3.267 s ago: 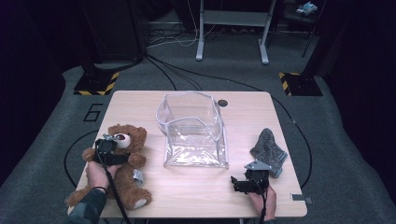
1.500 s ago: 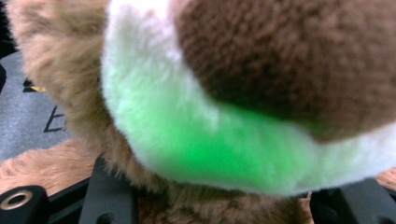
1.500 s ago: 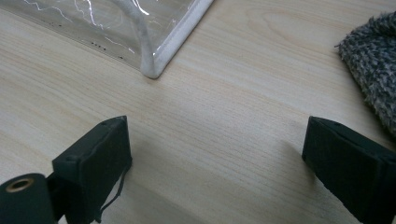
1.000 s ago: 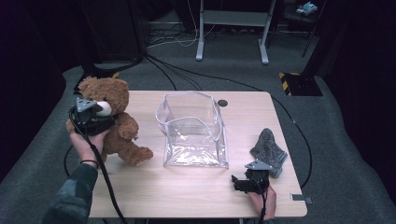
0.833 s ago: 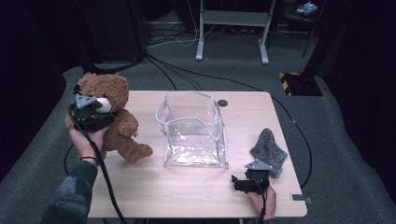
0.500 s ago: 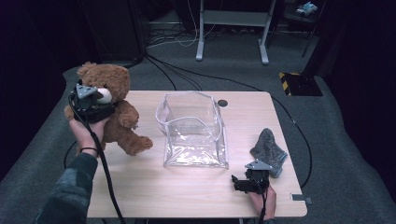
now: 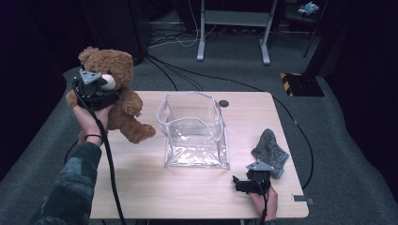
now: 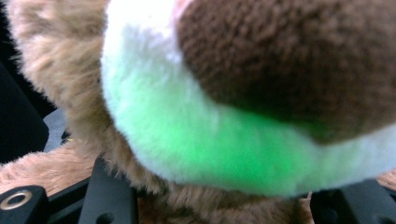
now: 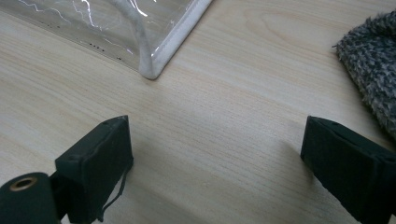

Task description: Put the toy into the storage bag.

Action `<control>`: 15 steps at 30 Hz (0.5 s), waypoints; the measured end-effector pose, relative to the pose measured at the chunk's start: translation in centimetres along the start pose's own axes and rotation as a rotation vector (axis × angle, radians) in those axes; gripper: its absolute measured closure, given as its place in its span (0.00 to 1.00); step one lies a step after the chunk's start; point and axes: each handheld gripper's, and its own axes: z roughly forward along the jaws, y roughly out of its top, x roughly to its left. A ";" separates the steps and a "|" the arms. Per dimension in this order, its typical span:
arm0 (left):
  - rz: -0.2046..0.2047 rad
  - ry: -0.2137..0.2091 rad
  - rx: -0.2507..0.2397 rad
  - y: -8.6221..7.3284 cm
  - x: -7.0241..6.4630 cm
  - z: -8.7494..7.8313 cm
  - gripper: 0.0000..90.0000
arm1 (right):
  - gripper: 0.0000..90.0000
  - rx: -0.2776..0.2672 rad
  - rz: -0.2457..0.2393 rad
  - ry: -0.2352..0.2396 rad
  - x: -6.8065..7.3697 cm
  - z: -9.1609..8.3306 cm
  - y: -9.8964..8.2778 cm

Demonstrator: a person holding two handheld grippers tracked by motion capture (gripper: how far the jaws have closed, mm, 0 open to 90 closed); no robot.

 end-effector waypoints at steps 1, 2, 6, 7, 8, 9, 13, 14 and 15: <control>0.004 -0.001 -0.001 0.1 0.0 0.1 0.50 | 0.09 0.000 0.000 0.000 0.0 0.0 0.0; 0.003 0.001 -0.002 0.3 -0.1 0.1 0.50 | 0.09 0.000 0.001 0.000 0.0 0.0 0.0; 0.005 0.003 -0.009 1.2 -0.3 0.5 0.50 | 0.09 0.003 0.000 0.000 0.0 0.0 0.0; 0.005 0.003 -0.009 1.2 -0.3 0.5 0.50 | 0.09 0.003 0.000 0.000 0.0 0.0 0.0; 0.004 0.005 -0.011 1.4 -0.3 0.6 0.50 | 0.09 0.000 0.001 0.000 0.0 0.0 0.0; 0.004 0.006 -0.015 1.6 -0.4 0.6 0.50 | 0.09 0.001 0.001 -0.001 0.0 0.0 0.0; 0.001 0.004 -0.021 2.5 -0.4 0.6 0.50 | 0.09 0.002 0.000 0.000 0.0 0.0 0.0; 0.002 0.007 -0.026 2.7 -0.3 0.6 0.50 | 0.09 0.002 0.000 0.000 0.0 0.0 0.0; 0.001 0.009 -0.028 2.9 -0.4 0.6 0.50 | 0.09 0.008 -0.013 0.005 -0.1 -0.1 0.0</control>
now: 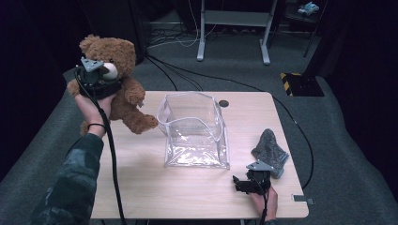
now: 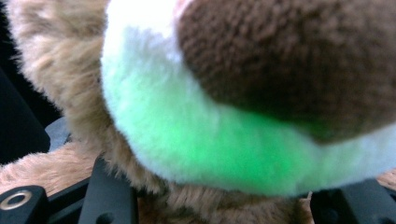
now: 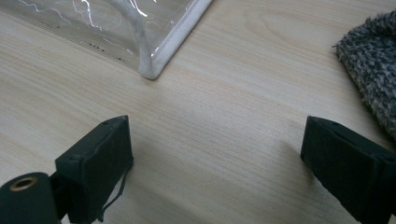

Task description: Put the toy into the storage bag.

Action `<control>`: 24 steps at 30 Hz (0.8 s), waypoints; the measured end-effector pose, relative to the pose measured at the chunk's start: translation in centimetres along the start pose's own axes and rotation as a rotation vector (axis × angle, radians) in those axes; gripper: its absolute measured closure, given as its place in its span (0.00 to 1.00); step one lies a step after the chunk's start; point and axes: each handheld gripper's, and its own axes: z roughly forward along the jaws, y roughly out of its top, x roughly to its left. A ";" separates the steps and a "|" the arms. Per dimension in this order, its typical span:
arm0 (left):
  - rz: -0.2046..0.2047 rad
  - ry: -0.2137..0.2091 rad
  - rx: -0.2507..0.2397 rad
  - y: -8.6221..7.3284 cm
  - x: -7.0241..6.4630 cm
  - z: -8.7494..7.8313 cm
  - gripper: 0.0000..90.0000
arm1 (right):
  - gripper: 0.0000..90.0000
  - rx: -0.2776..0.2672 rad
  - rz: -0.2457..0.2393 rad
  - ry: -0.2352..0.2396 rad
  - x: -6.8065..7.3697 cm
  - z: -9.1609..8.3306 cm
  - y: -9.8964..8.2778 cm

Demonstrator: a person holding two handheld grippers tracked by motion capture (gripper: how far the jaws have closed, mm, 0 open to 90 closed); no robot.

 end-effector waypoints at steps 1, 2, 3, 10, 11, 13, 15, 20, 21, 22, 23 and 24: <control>-0.001 0.001 -0.003 0.2 0.0 0.0 0.50 | 0.09 -0.001 -0.003 -0.004 0.0 0.0 0.0; -0.001 0.002 -0.005 0.4 0.0 0.0 0.50 | 0.09 0.000 0.001 0.000 0.0 0.0 0.0; -0.004 0.003 -0.009 0.8 -0.1 0.0 0.50 | 0.09 -0.005 0.004 -0.002 0.0 0.0 0.0; -0.016 0.005 -0.026 1.9 -0.1 -0.1 0.50 | 0.09 -0.008 0.013 -0.004 0.1 0.1 0.0; -0.015 0.005 -0.028 2.1 -0.2 -0.1 0.50 | 0.09 -0.005 0.001 -0.005 0.0 0.0 0.0; -0.011 0.005 -0.033 2.5 -0.4 -0.1 0.50 | 0.09 -0.002 -0.003 -0.004 0.0 0.0 0.0; -0.013 0.003 -0.041 2.8 -0.5 -0.2 0.50 | 0.09 -0.001 0.001 0.000 0.0 0.0 0.0; -0.007 -0.009 -0.051 3.8 -1.1 -0.3 0.50 | 0.09 -0.001 0.004 -0.001 0.0 0.0 0.0; -0.002 -0.010 -0.056 4.1 -1.3 -0.4 0.50 | 0.09 -0.004 0.000 -0.004 0.0 0.0 0.0; -0.002 -0.012 -0.061 4.3 -1.4 -0.4 0.50 | 0.09 -0.001 -0.003 -0.004 0.0 0.0 0.0; 0.000 -0.015 -0.064 4.5 -1.7 -0.4 0.50 | 0.09 -0.001 -0.003 -0.004 0.0 0.0 0.0; 0.002 -0.019 -0.065 4.7 -1.9 -0.4 0.50 | 0.09 -0.001 0.002 0.000 0.0 0.0 0.0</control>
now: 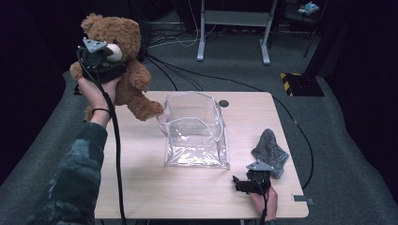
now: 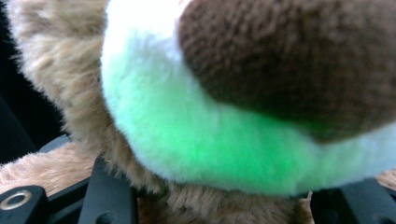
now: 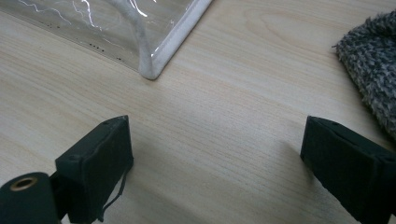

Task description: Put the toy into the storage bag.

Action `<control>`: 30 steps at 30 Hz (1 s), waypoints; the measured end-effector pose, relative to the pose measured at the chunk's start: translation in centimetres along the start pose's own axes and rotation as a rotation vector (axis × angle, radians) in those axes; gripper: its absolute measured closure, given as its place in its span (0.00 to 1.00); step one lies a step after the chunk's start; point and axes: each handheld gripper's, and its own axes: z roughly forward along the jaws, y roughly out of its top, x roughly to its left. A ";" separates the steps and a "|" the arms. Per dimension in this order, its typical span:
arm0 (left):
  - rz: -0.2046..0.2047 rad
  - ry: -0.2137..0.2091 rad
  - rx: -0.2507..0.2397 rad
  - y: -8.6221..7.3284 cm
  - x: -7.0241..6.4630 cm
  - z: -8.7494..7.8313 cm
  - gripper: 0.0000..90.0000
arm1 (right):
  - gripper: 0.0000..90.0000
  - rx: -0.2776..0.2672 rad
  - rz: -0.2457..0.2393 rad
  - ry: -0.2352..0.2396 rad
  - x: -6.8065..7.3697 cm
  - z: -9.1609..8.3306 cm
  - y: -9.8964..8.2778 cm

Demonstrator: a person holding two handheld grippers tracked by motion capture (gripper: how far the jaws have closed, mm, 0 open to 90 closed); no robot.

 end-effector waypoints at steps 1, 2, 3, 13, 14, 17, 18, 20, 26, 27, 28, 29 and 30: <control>0.003 -0.003 -0.003 0.2 -0.2 0.0 0.50 | 0.09 -0.001 0.000 0.000 0.0 0.0 0.0; 0.005 -0.008 -0.006 0.4 -0.5 0.1 0.50 | 0.09 0.001 0.003 -0.001 0.0 0.0 0.0; 0.007 -0.013 -0.009 0.6 -0.8 0.2 0.50 | 0.09 0.000 -0.004 -0.003 0.0 0.0 0.0; 0.031 -0.055 -0.011 1.5 -4.1 1.7 0.49 | 0.09 -0.003 0.000 -0.004 0.0 0.0 0.0; 0.037 -0.060 -0.008 1.5 -4.4 1.9 0.49 | 0.09 -0.003 0.002 -0.006 0.0 0.0 0.0; 0.037 -0.077 -0.007 1.5 -5.5 2.4 0.49 | 0.09 -0.002 -0.003 -0.005 0.0 0.0 0.0; 0.036 -0.085 -0.006 1.5 -5.9 2.6 0.49 | 0.09 -0.004 0.004 -0.005 0.0 0.0 0.0; 0.040 -0.094 -0.003 1.6 -6.5 2.9 0.49 | 0.09 -0.005 0.006 -0.006 0.0 0.0 0.0; 0.050 -0.119 0.003 1.7 -8.1 3.6 0.49 | 0.09 -0.004 0.008 -0.006 0.0 0.0 0.0; 0.047 -0.124 -0.002 1.7 -8.5 3.8 0.49 | 0.09 -0.004 0.007 -0.006 0.0 0.0 0.0; 0.047 -0.128 -0.004 1.8 -8.8 3.9 0.49 | 0.09 -0.002 0.007 -0.003 0.0 0.0 0.0; 0.047 -0.132 -0.003 1.8 -9.0 3.9 0.49 | 0.09 -0.002 0.007 -0.003 0.0 0.0 0.0; 0.052 -0.138 -0.004 2.0 -9.5 4.0 0.49 | 0.09 -0.003 0.007 -0.003 0.0 0.0 0.0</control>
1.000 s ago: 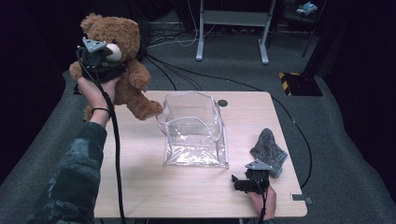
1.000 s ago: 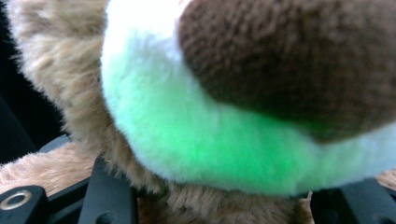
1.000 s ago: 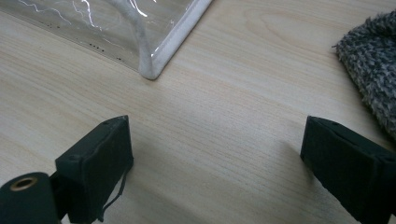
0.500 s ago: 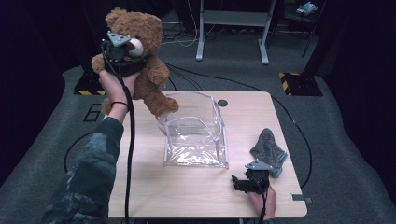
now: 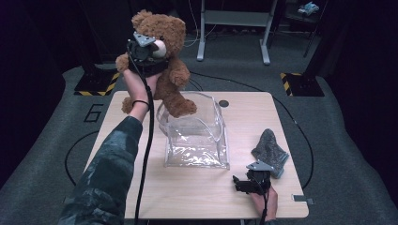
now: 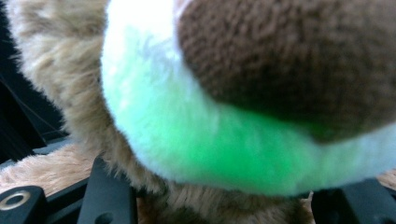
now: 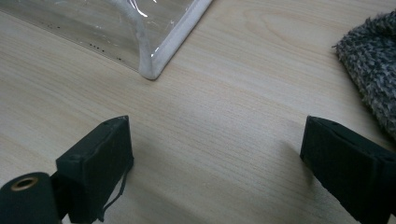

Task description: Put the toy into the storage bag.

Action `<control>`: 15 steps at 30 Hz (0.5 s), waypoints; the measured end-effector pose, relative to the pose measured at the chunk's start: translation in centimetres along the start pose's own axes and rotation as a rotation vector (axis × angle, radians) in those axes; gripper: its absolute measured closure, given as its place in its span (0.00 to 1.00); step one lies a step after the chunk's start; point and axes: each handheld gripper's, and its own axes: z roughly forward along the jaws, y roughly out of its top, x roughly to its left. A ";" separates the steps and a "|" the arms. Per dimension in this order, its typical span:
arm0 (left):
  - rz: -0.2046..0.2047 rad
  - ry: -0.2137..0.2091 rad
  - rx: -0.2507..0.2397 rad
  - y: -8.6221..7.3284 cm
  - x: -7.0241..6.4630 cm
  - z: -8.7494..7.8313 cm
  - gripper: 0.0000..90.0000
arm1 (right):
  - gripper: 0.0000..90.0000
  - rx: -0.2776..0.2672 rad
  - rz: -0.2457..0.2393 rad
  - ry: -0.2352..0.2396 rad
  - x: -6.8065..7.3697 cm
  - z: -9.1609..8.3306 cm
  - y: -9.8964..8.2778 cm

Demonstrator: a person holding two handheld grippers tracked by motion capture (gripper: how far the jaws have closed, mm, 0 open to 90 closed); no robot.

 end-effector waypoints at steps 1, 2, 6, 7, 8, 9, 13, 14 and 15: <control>0.000 0.000 0.000 0.0 0.0 0.0 0.49 | 0.09 0.001 0.006 0.003 0.0 0.0 0.0; 0.003 -0.003 0.000 0.1 -0.3 0.1 0.49 | 0.09 0.001 0.006 0.003 0.0 0.0 0.0; 0.000 -0.025 -0.005 0.4 -1.4 0.5 0.49 | 0.09 0.001 0.006 0.004 0.0 0.0 0.0; 0.002 -0.030 -0.007 0.4 -1.7 0.6 0.49 | 0.09 0.000 0.005 0.004 0.0 0.0 0.0; 0.000 -0.037 -0.006 0.5 -2.0 0.7 0.49 | 0.10 0.001 0.002 0.007 0.0 0.0 0.0; -0.004 -0.040 -0.010 0.5 -2.3 0.9 0.49 | 0.10 0.001 0.003 0.006 0.0 0.0 0.0; -0.001 -0.062 -0.007 0.5 -3.4 1.5 0.49 | 0.10 0.000 0.005 0.005 0.0 0.0 0.0; -0.005 -0.071 -0.006 0.5 -3.9 1.7 0.49 | 0.10 0.000 0.004 0.005 0.0 0.0 0.0; -0.012 -0.079 -0.009 0.5 -4.4 2.0 0.49 | 0.10 0.000 0.004 0.005 0.0 0.0 0.0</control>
